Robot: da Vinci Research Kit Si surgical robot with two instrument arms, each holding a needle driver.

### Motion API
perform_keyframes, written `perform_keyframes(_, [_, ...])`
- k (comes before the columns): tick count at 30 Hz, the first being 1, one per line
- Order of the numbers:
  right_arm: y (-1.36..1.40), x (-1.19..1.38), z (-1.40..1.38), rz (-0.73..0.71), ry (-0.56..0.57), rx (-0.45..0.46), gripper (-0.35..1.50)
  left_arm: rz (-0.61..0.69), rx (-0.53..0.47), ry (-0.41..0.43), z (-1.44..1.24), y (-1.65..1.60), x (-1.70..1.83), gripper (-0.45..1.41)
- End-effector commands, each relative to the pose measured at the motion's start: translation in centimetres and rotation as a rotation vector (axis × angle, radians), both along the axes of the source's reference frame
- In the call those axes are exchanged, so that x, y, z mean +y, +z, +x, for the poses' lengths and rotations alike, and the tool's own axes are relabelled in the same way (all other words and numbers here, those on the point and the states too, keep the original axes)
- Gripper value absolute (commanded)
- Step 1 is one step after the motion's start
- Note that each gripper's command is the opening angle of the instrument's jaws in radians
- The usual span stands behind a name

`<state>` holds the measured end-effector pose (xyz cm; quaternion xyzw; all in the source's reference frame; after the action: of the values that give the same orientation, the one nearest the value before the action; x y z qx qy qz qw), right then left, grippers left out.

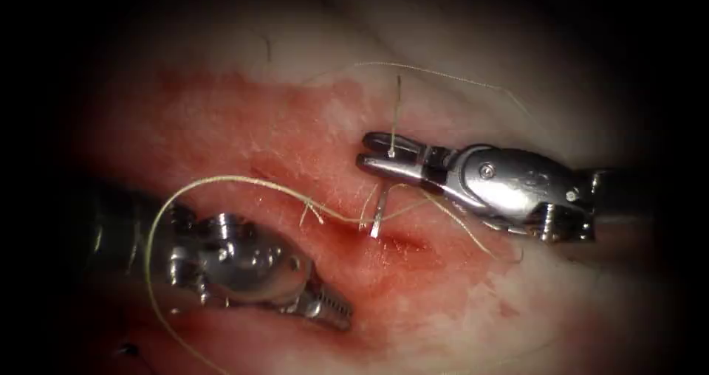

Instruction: Wound Closure

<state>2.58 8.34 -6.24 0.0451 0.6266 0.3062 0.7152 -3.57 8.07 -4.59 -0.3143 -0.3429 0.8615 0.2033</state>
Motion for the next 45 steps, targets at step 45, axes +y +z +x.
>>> perform_keyframes(45, [0.34, -0.35, 0.20, 0.588, -0.042, 0.090, -0.35, -0.014, 0.008, -0.006, 0.10, 0.20, 0.03, -0.01])
